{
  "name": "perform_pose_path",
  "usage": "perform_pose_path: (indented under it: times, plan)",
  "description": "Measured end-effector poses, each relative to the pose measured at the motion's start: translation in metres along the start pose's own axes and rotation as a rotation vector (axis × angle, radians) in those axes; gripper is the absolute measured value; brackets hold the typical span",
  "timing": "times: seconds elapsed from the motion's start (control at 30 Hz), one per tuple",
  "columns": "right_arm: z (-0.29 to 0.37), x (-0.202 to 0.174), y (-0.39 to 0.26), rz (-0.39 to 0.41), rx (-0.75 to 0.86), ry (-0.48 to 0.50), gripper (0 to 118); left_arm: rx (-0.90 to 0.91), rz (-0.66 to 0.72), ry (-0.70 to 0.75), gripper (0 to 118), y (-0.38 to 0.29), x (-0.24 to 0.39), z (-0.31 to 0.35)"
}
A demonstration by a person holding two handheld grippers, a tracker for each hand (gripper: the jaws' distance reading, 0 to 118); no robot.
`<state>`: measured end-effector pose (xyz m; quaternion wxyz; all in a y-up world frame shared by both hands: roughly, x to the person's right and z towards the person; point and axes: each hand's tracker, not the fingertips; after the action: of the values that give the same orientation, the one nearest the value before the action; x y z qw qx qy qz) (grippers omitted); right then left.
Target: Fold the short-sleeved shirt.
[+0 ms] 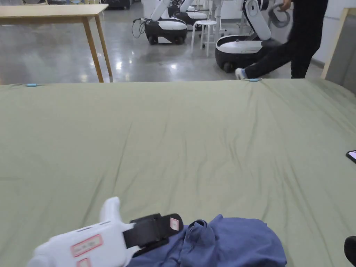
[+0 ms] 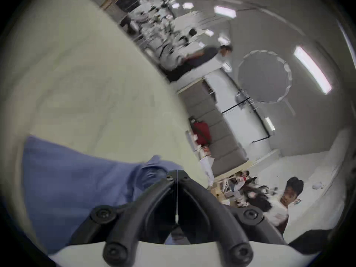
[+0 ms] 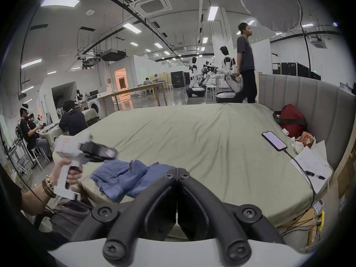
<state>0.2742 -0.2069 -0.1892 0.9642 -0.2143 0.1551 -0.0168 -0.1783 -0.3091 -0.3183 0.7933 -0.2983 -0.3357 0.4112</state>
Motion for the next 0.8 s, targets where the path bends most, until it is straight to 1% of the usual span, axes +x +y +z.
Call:
perform_pose_path:
  times: [0.03,0.1,0.17,0.27,0.37,0.43,0.53,0.57,0.6,0.63,0.67,0.7,0.8]
  plan:
    - [-0.001,0.000,0.001,0.001,0.002,0.002,1,0.028,-0.019,-0.033,0,0.001,0.009,0.021]
    - [-0.002,-0.001,0.001,0.005,0.006,0.007,1,0.057,-0.053,-0.045,0,-0.001,0.026,0.063]
    - [-0.004,0.000,0.000,0.004,0.009,0.015,1,0.088,-0.095,-0.013,0,-0.012,0.031,0.104]
    - [-0.012,-0.003,0.001,0.000,0.001,0.025,1,0.106,-0.068,0.078,0,-0.023,0.021,0.141]
    - [-0.021,-0.009,0.001,0.005,-0.010,0.046,1,0.123,-0.020,0.114,0,-0.026,0.004,0.152]
    - [-0.025,-0.014,0.002,0.015,-0.016,0.063,1,0.125,0.033,0.136,0,-0.024,-0.009,0.147]
    - [-0.025,-0.021,0.004,0.037,-0.017,0.086,1,0.080,0.038,0.141,1,-0.015,-0.030,0.127]
    - [-0.024,-0.022,0.005,0.042,-0.018,0.090,1,0.077,0.031,0.164,12,-0.015,-0.035,0.122]
    - [-0.022,-0.023,0.005,0.047,-0.017,0.092,1,0.082,0.039,0.176,45,-0.011,-0.043,0.114]
    - [-0.020,-0.023,0.006,0.050,-0.014,0.090,1,0.066,0.054,0.182,82,-0.009,-0.051,0.106]
    - [-0.018,-0.022,0.006,0.052,-0.012,0.087,1,0.052,0.057,0.178,107,-0.008,-0.057,0.101]
    - [-0.016,-0.021,0.006,0.050,-0.011,0.083,1,0.055,0.057,0.170,116,-0.007,-0.061,0.098]
    - [-0.011,-0.017,0.006,0.041,-0.009,0.064,1,0.035,0.048,0.197,116,-0.001,-0.078,0.084]
